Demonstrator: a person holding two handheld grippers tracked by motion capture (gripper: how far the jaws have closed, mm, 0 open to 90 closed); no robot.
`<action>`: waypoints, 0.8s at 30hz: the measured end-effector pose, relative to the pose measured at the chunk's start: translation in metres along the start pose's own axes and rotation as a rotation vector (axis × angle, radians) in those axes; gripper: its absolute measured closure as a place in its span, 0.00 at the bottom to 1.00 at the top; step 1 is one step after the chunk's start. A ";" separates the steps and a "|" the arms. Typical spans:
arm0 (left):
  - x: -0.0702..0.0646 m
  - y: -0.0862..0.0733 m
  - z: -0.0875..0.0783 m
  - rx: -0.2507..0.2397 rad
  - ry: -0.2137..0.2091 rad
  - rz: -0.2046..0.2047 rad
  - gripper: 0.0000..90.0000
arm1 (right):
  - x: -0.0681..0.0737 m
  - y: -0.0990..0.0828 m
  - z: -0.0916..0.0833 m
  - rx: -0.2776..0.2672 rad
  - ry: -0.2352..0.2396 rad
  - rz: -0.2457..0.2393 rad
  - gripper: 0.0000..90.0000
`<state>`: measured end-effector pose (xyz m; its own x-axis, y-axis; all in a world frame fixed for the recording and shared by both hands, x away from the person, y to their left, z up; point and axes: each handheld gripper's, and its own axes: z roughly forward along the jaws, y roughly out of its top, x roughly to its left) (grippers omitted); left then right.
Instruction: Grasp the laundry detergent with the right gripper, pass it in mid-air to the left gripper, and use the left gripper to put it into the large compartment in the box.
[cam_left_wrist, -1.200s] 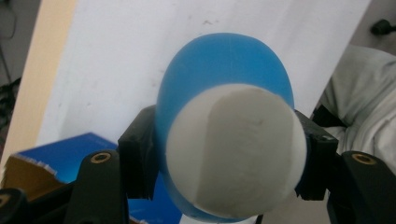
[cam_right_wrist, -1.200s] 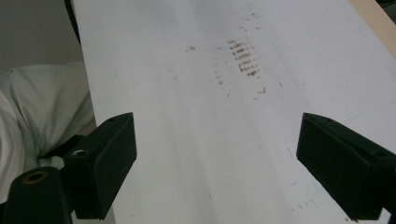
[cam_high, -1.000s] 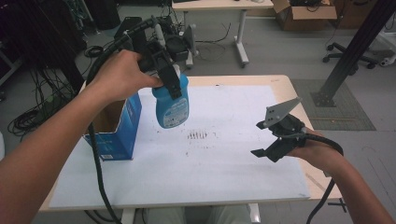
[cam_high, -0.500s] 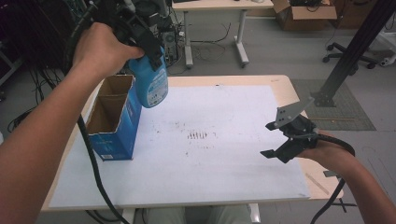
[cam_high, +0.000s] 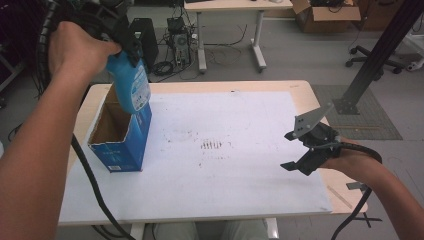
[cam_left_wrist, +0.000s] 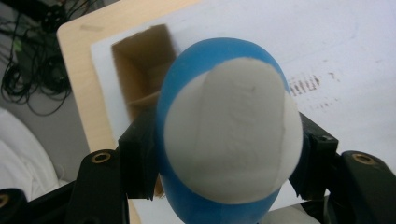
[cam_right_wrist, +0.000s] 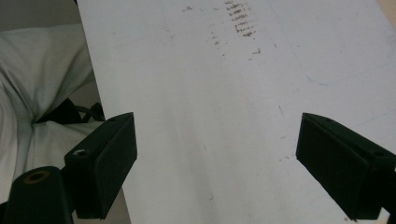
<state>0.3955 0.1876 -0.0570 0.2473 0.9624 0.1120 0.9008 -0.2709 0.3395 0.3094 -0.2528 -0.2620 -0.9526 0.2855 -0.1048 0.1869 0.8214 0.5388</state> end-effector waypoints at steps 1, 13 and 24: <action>0.005 -0.002 0.001 0.001 0.005 -0.021 0.42 | 0.000 0.000 0.000 0.000 0.000 0.003 0.13; 0.045 -0.020 0.013 0.001 0.053 -0.187 0.42 | -0.001 0.009 0.007 0.005 -0.010 -0.004 0.13; 0.056 -0.031 0.042 0.008 0.049 -0.232 0.42 | 0.001 0.011 0.008 0.007 -0.010 0.000 0.13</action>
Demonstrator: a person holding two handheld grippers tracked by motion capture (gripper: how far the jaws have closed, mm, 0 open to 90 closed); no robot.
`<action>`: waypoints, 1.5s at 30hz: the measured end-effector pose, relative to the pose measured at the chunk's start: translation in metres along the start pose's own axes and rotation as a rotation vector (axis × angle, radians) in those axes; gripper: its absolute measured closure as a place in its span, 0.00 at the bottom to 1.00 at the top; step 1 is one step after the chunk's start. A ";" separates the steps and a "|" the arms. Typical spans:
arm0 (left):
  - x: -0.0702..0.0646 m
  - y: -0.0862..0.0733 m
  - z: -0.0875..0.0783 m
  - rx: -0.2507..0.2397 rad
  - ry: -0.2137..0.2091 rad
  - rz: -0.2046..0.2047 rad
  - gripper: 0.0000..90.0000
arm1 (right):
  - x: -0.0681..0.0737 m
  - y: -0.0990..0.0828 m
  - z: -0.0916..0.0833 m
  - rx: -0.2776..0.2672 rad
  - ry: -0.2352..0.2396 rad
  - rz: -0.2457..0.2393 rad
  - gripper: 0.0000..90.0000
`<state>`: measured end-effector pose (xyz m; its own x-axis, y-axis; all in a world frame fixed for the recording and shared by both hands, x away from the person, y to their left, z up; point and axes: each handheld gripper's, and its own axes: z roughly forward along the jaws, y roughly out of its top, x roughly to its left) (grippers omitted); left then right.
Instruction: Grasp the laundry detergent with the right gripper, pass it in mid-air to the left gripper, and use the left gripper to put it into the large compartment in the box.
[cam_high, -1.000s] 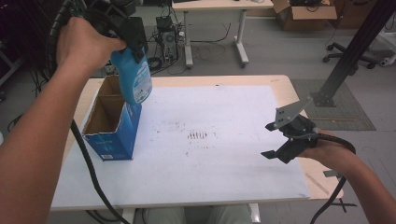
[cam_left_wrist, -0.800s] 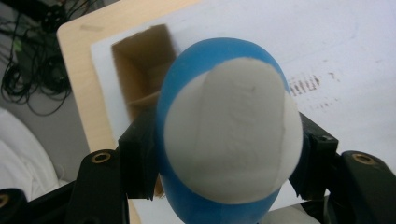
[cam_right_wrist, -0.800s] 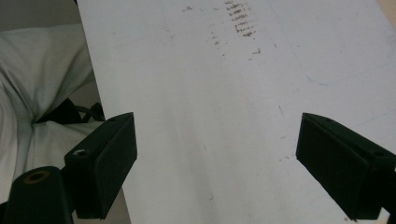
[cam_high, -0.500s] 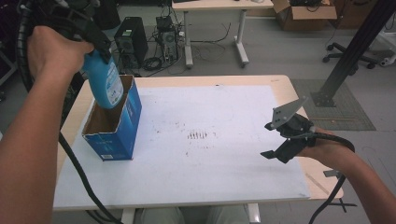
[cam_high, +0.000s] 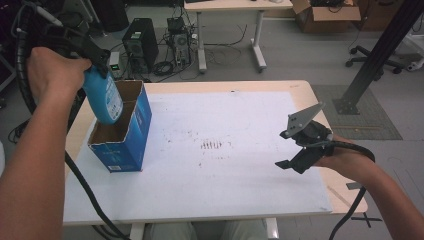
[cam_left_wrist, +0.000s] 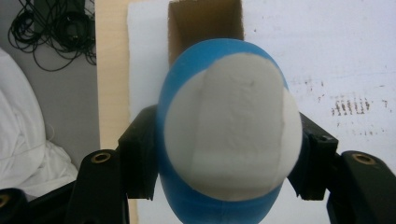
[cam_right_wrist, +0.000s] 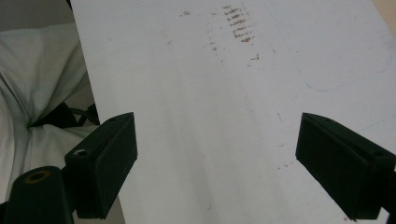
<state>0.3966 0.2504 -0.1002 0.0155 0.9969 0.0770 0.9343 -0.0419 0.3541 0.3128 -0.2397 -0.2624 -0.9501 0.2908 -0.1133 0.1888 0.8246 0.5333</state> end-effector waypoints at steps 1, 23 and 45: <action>0.000 0.000 0.003 0.002 0.002 -0.001 0.42 | 0.000 0.000 0.000 0.000 -0.001 0.001 0.13; -0.005 -0.018 0.088 0.038 -0.011 0.014 0.42 | -0.002 -0.014 0.004 0.014 0.000 0.032 0.13; -0.007 -0.032 0.147 0.074 -0.013 0.034 0.42 | -0.002 -0.021 0.007 0.032 -0.002 0.052 0.13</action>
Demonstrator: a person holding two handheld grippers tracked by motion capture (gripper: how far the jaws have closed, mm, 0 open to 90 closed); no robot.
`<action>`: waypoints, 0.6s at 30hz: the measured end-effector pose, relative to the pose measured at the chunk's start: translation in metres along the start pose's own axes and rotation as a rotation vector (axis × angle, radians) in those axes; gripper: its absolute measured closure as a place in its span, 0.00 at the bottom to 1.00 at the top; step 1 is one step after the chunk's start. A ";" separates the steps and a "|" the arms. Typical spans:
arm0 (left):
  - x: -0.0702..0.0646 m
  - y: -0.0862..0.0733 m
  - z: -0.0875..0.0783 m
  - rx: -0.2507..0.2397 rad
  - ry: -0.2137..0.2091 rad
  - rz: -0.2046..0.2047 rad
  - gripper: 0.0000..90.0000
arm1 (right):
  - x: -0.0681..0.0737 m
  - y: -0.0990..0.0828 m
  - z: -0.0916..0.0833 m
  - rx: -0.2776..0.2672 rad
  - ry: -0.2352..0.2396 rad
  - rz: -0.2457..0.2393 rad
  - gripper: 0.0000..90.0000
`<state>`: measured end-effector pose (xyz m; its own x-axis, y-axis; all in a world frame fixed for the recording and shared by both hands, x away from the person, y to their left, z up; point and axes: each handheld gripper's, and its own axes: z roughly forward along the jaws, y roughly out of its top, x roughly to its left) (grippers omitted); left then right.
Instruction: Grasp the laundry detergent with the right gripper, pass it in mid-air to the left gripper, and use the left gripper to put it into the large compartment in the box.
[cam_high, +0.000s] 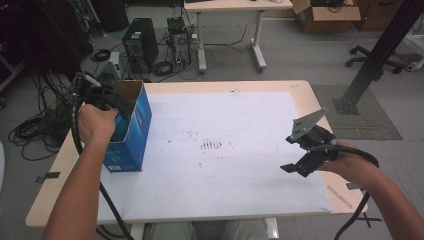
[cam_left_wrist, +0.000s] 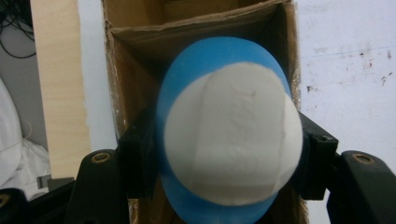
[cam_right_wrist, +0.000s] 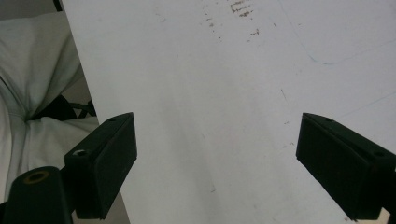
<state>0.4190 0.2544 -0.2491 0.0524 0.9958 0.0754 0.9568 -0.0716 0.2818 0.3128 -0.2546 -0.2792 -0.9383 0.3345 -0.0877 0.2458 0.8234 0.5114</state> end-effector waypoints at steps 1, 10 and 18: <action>0.000 0.000 0.002 0.003 -0.001 0.000 0.42 | 0.000 0.000 0.000 0.000 0.000 0.000 0.13; 0.003 -0.003 0.018 0.026 0.001 0.002 0.42 | -0.001 -0.005 -0.001 0.007 -0.003 0.012 0.13; 0.004 -0.004 0.026 0.034 -0.005 0.013 0.42 | -0.001 -0.004 0.000 0.010 -0.001 0.014 0.13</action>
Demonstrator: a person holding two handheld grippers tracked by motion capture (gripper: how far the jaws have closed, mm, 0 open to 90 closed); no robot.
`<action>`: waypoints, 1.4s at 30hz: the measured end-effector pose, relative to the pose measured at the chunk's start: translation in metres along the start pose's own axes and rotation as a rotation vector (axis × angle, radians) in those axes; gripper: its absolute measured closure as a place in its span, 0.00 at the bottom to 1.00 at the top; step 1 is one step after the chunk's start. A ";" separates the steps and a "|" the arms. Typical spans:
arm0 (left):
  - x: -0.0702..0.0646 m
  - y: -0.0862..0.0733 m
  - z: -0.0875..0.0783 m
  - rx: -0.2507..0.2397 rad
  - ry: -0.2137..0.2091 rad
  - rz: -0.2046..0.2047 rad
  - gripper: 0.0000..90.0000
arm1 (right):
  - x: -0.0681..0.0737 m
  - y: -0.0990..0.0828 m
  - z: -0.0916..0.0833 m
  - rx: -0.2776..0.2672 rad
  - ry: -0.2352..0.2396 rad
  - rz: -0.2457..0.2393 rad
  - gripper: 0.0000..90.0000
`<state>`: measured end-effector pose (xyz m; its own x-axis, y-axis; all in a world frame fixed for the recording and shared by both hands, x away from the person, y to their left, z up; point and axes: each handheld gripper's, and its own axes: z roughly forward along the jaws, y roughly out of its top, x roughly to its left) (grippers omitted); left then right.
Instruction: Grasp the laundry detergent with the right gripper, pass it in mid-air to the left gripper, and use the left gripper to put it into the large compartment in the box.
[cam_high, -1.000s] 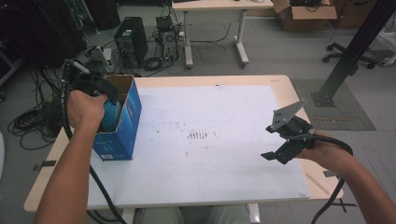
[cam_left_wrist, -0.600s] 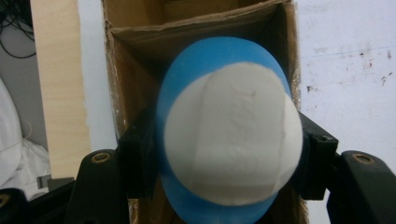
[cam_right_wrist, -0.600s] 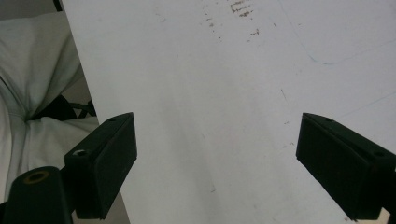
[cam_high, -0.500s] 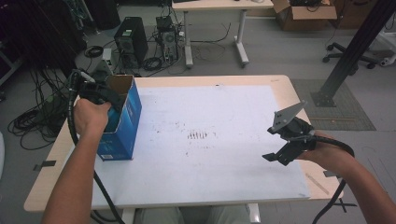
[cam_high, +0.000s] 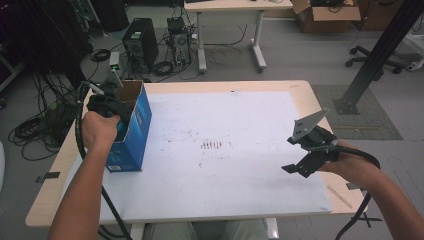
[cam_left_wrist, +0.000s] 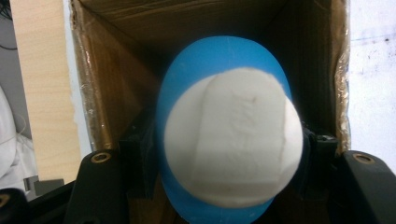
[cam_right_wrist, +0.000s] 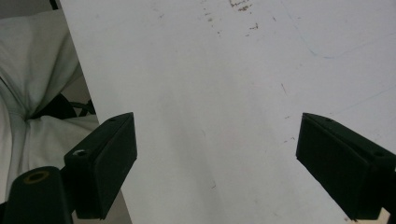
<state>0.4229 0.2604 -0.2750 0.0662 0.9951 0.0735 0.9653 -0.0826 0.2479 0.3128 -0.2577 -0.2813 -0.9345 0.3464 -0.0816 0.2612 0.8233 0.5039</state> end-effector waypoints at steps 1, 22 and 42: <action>0.000 0.000 0.000 0.000 -0.001 0.000 0.42 | 0.000 0.000 0.000 -0.001 0.000 -0.002 0.13; 0.010 0.001 0.002 -0.009 -0.042 -0.005 0.41 | 0.001 0.000 0.003 0.001 0.005 -0.004 0.14; 0.014 0.008 -0.035 -0.053 -0.079 0.004 0.22 | 0.003 -0.003 0.000 0.003 0.001 0.006 0.13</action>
<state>0.4225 0.2715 -0.2385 0.0922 0.9957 -0.0012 0.9504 -0.0876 0.2983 0.3093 -0.2589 -0.2832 -0.9332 0.3508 -0.0780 0.2674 0.8228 0.5015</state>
